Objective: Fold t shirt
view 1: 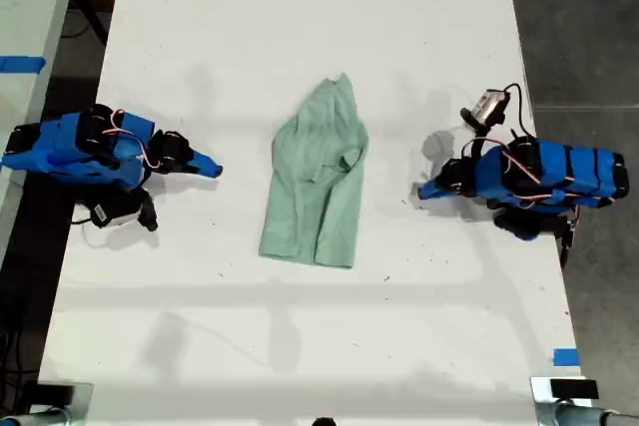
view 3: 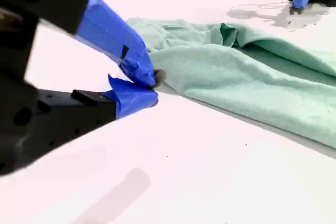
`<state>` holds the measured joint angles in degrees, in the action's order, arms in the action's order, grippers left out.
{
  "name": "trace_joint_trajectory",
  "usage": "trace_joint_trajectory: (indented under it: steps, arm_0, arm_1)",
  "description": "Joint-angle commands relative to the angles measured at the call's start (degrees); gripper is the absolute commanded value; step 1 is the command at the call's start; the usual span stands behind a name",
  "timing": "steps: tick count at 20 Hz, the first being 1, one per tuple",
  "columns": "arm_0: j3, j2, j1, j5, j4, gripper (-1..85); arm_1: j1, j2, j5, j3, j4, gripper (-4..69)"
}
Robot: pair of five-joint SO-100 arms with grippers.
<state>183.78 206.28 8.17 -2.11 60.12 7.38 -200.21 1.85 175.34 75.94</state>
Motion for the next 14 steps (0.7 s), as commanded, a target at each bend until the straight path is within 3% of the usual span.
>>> trace_joint_trajectory:
  steps: [1,8,14]
  arm_0:
    - [0.7,0.44,-0.53,1.41,0.35,-0.2]
    - [0.7,0.44,-0.53,1.05,0.35,-0.2]
    - [0.7,0.44,-0.44,0.88,0.35,-0.2]
  arm_1:
    - [-0.53,-0.79,0.09,2.9,0.18,2.0]
    - [0.88,-0.79,4.48,2.9,0.18,1.9]
    - [-1.85,-0.79,2.37,1.93,2.11,-1.6]
